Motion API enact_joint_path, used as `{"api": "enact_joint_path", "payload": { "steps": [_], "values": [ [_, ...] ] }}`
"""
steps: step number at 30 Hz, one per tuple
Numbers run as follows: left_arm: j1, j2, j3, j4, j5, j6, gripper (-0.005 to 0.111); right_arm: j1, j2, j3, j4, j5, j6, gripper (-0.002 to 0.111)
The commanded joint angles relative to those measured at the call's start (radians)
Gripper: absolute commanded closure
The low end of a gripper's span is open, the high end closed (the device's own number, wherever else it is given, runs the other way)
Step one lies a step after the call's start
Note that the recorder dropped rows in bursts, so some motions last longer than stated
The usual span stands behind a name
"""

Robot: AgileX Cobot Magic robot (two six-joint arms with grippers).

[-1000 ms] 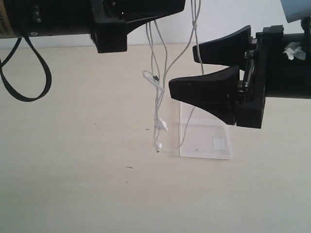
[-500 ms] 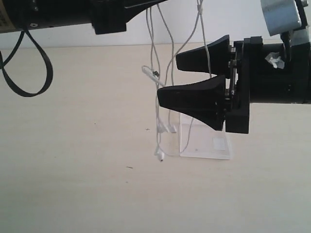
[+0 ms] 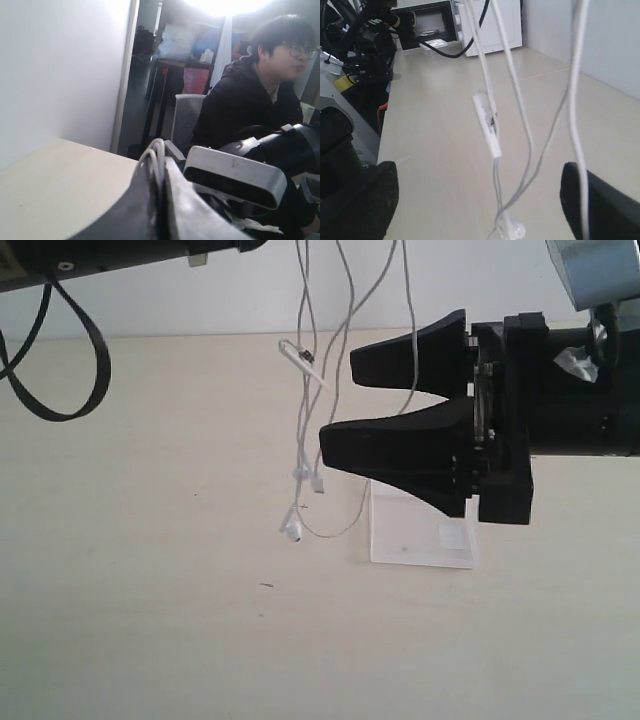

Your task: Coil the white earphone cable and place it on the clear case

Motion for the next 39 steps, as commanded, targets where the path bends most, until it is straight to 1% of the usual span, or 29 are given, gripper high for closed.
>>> {"api": "enact_joint_path", "payload": {
  "steps": [1, 4, 8, 11, 13, 16, 19, 24, 26, 27, 29, 33, 39],
  "values": [
    [0.002, 0.029, 0.003, -0.065, -0.037, 0.015, 0.107, 0.001, 0.004, 0.004, 0.014, 0.024, -0.011, 0.025],
    [-0.009, 0.058, 0.003, -0.088, -0.041, 0.024, 0.107, 0.001, 0.004, 0.004, 0.014, 0.024, -0.009, 0.027],
    [-0.021, 0.091, 0.003, -0.108, -0.098, 0.038, 0.107, 0.001, 0.004, 0.004, 0.014, 0.02, -0.009, 0.029],
    [-0.021, 0.103, 0.003, -0.113, -0.112, 0.049, 0.107, 0.001, 0.004, 0.004, 0.014, 0.013, -0.009, 0.031],
    [-0.021, 0.104, 0.003, -0.127, -0.11, 0.054, 0.107, 0.001, 0.004, 0.004, 0.014, 0.013, -0.009, 0.033],
    [-0.021, 0.106, 0.003, -0.151, -0.117, 0.069, 0.107, 0.001, 0.004, 0.004, 0.014, 0.013, -0.007, 0.039],
    [-0.021, 0.109, 0.003, -0.158, -0.119, 0.079, 0.107, 0.001, 0.004, 0.004, 0.014, 0.013, -0.007, 0.05],
    [-0.021, 0.117, 0.003, -0.158, -0.128, 0.081, 0.107, 0.001, 0.004, 0.004, 0.014, 0.015, -0.007, 0.08],
    [-0.021, 0.117, 0.003, -0.158, -0.128, 0.084, 0.107, 0.001, 0.004, 0.004, 0.014, 0.015, -0.007, 0.084],
    [-0.021, 0.117, 0.003, -0.158, -0.128, 0.084, 0.107, 0.001, 0.004, 0.004, 0.014, 0.017, -0.007, 0.083],
    [-0.021, 0.117, 0.003, -0.158, -0.128, 0.091, 0.107, 0.001, 0.004, 0.004, 0.014, 0.017, -0.007, 0.076],
    [-0.021, 0.117, 0.003, -0.158, -0.128, 0.103, 0.107, 0.001, 0.004, 0.004, 0.014, 0.0, 0.02, 0.057],
    [-0.021, 0.117, 0.003, -0.158, -0.122, 0.122, 0.107, 0.001, 0.004, 0.004, 0.014, -0.12, 0.078, 0.048]
  ]
}}
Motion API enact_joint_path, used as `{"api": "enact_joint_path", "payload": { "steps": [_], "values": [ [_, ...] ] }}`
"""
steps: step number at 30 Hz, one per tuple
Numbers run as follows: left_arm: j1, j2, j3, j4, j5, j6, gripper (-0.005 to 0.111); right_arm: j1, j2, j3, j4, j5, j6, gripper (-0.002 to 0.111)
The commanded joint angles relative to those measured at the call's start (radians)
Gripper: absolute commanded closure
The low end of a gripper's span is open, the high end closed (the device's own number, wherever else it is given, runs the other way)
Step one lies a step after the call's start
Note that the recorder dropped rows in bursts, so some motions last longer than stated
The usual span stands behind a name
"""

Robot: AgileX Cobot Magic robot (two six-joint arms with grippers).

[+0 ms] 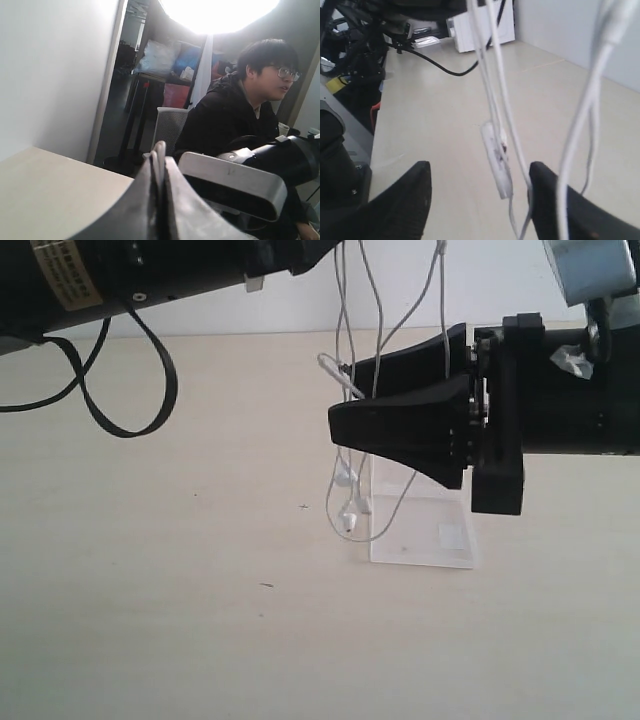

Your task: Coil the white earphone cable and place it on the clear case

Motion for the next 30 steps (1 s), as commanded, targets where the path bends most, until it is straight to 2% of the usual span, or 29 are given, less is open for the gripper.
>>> {"api": "enact_joint_path", "payload": {
  "steps": [1, 7, 13, 21, 26, 30],
  "values": [
    [-0.004, -0.001, 0.003, -0.017, 0.003, 0.025, 0.107, 0.001, 0.003, 0.004, 0.014, -0.09, 0.04, 0.046],
    [-0.004, -0.001, 0.003, -0.014, 0.026, 0.035, 0.107, 0.001, 0.003, 0.004, 0.014, -0.102, 0.054, 0.038],
    [-0.006, -0.001, 0.003, -0.006, 0.02, 0.033, 0.107, 0.001, 0.003, 0.001, 0.014, -0.136, 0.043, 0.038],
    [-0.052, -0.001, 0.003, -0.013, 0.031, 0.065, 0.107, 0.001, 0.003, -0.013, 0.014, -0.089, 0.062, 0.038],
    [-0.05, -0.001, 0.003, -0.042, 0.147, 0.107, 0.107, 0.001, 0.003, -0.013, -0.056, -0.097, 0.141, 0.038],
    [-0.05, -0.001, 0.003, -0.042, 0.193, 0.132, 0.107, 0.001, 0.003, -0.013, -0.116, -0.171, 0.188, 0.038]
  ]
}}
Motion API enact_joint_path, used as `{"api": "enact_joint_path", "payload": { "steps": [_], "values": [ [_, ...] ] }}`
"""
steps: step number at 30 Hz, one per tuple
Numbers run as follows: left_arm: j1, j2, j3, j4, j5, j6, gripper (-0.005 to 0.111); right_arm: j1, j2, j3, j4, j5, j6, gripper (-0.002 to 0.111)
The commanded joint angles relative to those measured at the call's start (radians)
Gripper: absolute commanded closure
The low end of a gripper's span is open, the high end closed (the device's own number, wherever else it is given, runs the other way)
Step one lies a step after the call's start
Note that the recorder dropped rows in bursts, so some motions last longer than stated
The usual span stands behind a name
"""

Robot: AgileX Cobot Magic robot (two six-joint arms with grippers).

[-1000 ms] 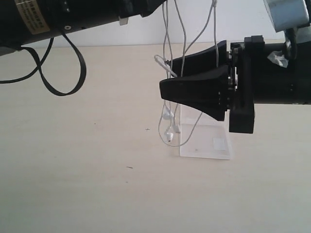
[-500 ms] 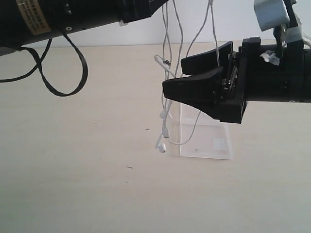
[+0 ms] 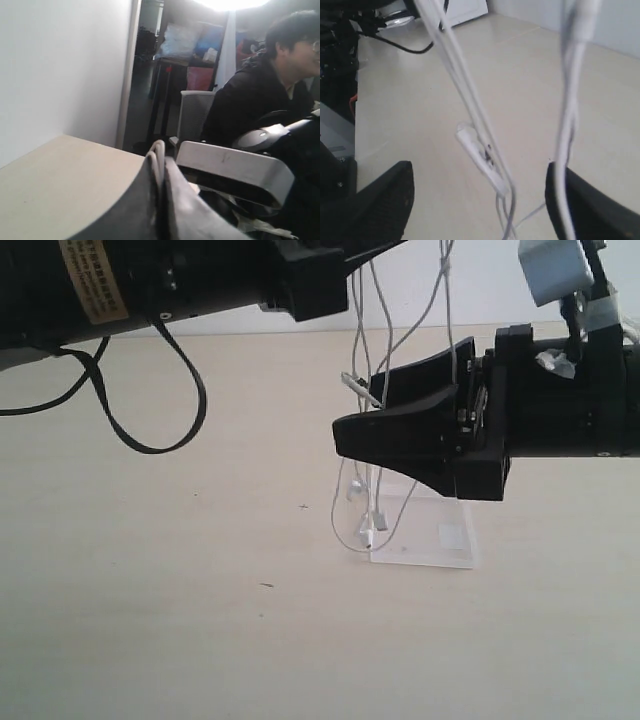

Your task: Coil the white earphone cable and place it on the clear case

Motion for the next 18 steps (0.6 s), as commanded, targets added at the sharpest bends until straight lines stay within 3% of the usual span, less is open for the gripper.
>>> {"api": "enact_joint_path", "payload": {
  "steps": [1, 7, 11, 18],
  "values": [
    [-0.003, -0.001, 0.003, -0.024, 0.06, 0.029, 0.107, 0.001, 0.003, -0.01, -0.068, -0.077, 0.057, 0.038],
    [-0.003, -0.001, 0.003, -0.024, 0.058, 0.029, 0.107, 0.001, 0.003, -0.01, -0.041, -0.108, 0.055, 0.038],
    [-0.005, -0.001, 0.003, -0.021, 0.026, 0.021, 0.107, 0.001, 0.003, -0.01, 0.075, -0.1, -0.053, 0.038],
    [-0.005, -0.001, 0.003, -0.04, -0.038, 0.003, 0.107, 0.001, 0.02, -0.01, 0.075, 0.015, -0.12, 0.038]
  ]
}}
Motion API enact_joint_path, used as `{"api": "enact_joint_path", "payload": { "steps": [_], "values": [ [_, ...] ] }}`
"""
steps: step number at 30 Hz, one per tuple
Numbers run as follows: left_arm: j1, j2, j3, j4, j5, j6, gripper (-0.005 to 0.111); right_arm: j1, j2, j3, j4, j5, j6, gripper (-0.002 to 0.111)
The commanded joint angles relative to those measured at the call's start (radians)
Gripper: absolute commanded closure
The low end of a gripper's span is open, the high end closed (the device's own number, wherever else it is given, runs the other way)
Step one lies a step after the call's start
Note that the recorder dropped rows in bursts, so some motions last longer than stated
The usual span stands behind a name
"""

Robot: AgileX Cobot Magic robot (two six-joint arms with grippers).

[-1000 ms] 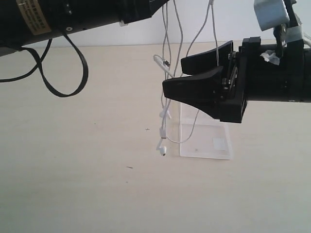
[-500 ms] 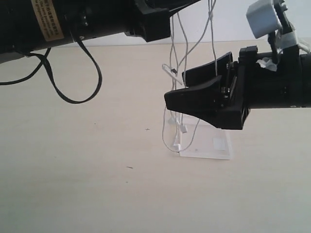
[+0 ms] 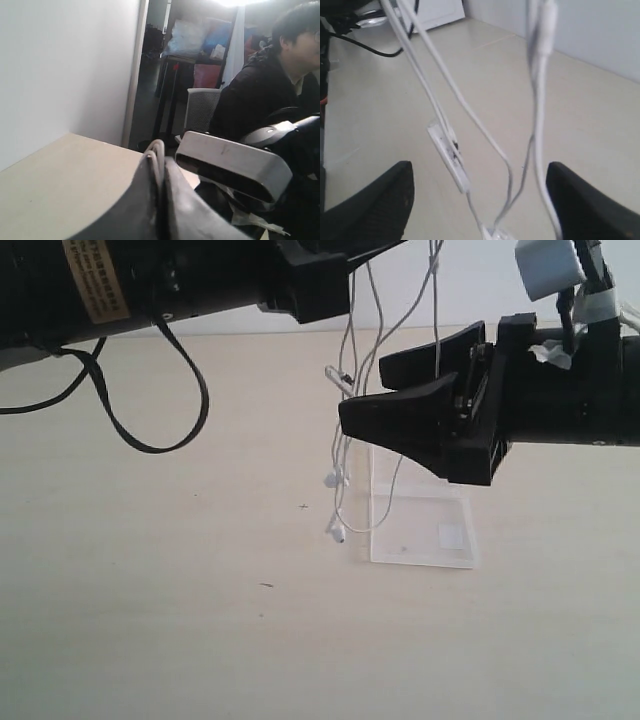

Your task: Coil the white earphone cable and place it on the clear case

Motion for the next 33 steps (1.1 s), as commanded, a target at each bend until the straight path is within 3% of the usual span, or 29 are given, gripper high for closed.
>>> {"api": "enact_joint_path", "payload": {
  "steps": [1, 14, 21, 24, 30, 33],
  "values": [
    [-0.005, -0.001, 0.003, -0.038, -0.055, -0.014, 0.107, 0.001, 0.024, -0.007, 0.013, 0.073, -0.042, 0.038],
    [-0.035, -0.001, 0.003, -0.043, -0.116, -0.059, 0.107, 0.001, 0.065, -0.024, 0.013, 0.138, -0.08, 0.038],
    [-0.038, -0.001, 0.003, -0.042, -0.114, -0.059, 0.107, 0.001, 0.065, -0.025, 0.013, 0.134, -0.08, 0.049],
    [-0.038, -0.001, 0.003, -0.042, -0.114, -0.059, 0.107, 0.001, 0.065, -0.025, 0.013, 0.134, -0.08, 0.064],
    [-0.038, -0.001, 0.003, -0.042, -0.108, -0.059, 0.107, 0.001, 0.065, -0.025, 0.013, 0.134, -0.08, 0.108],
    [-0.034, -0.003, 0.003, -0.042, -0.096, -0.059, 0.107, 0.001, 0.065, -0.025, 0.013, 0.134, -0.079, 0.108]
  ]
}}
